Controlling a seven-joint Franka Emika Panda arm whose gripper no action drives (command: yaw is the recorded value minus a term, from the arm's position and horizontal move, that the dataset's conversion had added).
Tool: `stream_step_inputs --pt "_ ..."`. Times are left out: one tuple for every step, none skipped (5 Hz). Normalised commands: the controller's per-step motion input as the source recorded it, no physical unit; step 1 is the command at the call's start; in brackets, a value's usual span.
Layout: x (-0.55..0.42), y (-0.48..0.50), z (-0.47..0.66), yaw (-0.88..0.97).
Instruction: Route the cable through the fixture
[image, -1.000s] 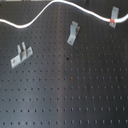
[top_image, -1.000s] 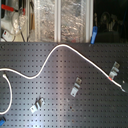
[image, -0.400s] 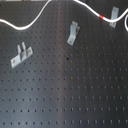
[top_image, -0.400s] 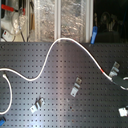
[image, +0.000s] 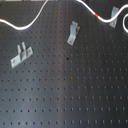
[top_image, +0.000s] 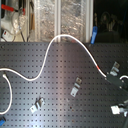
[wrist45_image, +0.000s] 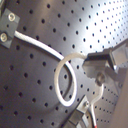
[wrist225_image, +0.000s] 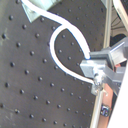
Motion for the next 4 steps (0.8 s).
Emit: stream_step_inputs --pt "-0.673 -0.243 0.01 0.06" --pt "-0.665 -0.554 0.03 -0.03" --pt "-0.47 -0.565 0.03 -0.15" --pt "-0.099 -0.149 -0.05 -0.01"
